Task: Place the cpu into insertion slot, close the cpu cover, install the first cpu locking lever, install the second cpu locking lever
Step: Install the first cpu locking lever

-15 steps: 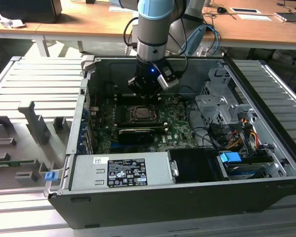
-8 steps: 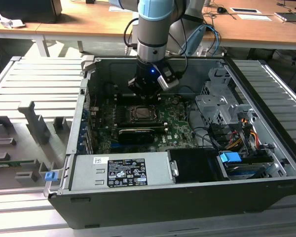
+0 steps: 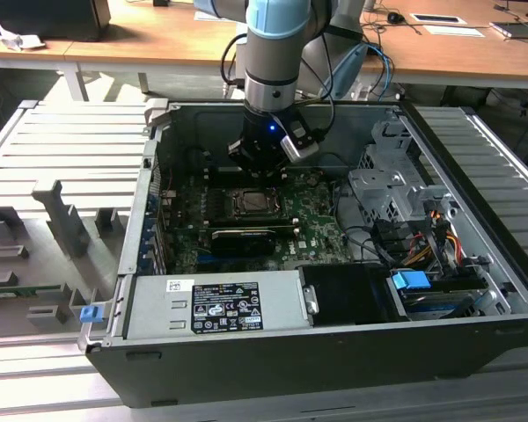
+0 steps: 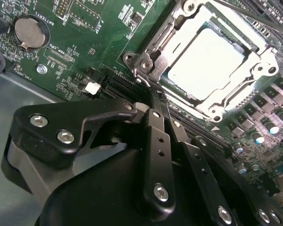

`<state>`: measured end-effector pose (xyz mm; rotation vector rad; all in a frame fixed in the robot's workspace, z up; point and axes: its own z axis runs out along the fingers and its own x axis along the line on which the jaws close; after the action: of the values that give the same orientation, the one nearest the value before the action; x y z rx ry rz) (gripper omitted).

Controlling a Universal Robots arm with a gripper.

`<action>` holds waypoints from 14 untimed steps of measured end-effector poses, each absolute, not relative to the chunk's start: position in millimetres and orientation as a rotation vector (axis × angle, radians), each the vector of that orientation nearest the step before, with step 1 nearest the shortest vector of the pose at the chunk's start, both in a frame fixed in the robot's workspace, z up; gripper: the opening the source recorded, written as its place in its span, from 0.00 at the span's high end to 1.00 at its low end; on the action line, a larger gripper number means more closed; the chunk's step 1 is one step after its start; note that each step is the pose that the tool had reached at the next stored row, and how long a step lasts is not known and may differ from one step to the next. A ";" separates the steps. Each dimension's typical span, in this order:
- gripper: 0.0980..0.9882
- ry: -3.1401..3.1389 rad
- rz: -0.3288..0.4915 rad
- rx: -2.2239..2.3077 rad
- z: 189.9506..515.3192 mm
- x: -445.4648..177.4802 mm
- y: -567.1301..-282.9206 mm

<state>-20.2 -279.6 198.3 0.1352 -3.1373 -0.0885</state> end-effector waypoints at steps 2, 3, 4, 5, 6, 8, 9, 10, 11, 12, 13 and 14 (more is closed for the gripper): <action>0.99 -3.138 -0.091 0.135 200.6 -19.8 -279.1; 0.99 -3.140 -0.095 0.136 202.6 -19.6 -278.8; 0.99 -3.139 -0.093 0.136 206.3 -19.7 -278.9; 0.99 -3.139 -0.092 0.136 206.7 -19.8 -279.1; 0.99 -3.139 -0.092 0.136 206.7 -19.8 -279.2; 0.99 -3.139 -0.092 0.136 206.8 -19.7 -279.9; 0.99 -3.139 -0.092 0.136 206.8 -19.8 -280.4; 0.99 -3.139 -0.092 0.136 206.7 -19.8 -281.5; 0.99 -3.139 -0.092 0.136 206.6 -19.8 -282.5; 0.99 -3.139 -0.091 0.135 206.6 -19.8 -283.3; 0.99 -3.139 -0.090 0.133 206.6 -19.8 -284.1; 0.99 -3.139 -0.089 0.128 206.7 -19.7 -285.2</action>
<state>-19.7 -285.2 206.7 0.1278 -3.1390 -0.0894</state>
